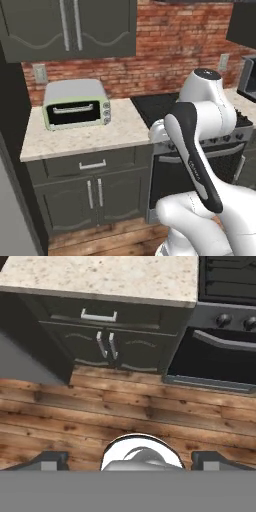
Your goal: Navigate to the fridge.
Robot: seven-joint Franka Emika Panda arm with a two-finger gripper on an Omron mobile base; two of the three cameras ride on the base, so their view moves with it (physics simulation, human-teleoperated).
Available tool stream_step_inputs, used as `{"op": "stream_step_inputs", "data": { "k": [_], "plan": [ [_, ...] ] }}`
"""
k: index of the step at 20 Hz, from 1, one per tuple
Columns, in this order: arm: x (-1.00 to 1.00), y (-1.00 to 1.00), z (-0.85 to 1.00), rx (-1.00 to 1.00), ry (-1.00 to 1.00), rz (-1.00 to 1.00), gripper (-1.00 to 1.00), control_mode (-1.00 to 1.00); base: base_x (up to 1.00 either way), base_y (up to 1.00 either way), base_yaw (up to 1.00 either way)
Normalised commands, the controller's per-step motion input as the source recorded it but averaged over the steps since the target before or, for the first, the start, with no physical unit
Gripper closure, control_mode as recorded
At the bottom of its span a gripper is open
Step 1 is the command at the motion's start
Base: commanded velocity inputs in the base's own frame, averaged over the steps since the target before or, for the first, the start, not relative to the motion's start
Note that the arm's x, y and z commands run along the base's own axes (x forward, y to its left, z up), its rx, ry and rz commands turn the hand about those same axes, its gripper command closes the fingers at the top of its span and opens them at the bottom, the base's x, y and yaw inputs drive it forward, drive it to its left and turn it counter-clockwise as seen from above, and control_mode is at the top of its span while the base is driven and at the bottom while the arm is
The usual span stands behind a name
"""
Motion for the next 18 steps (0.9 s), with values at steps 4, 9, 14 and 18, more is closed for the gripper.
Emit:
{"op": "stream_step_inputs", "data": {
  "k": [4,9,14,18],
  "plan": [
    [0.0,0.0,0.0,0.0,0.0,0.0,-1.0,1.0,-0.86,1.0,-0.1],
    [0.0,0.0,0.0,0.0,0.0,0.0,-1.0,1.0,-0.35,1.0,-0.08],
    [0.0,0.0,0.0,0.0,0.0,0.0,-1.0,1.0,0.0,1.0,-0.06],
    [0.0,0.0,0.0,0.0,0.0,0.0,-1.0,1.0,0.09,1.0,-0.02]
  ]
}}
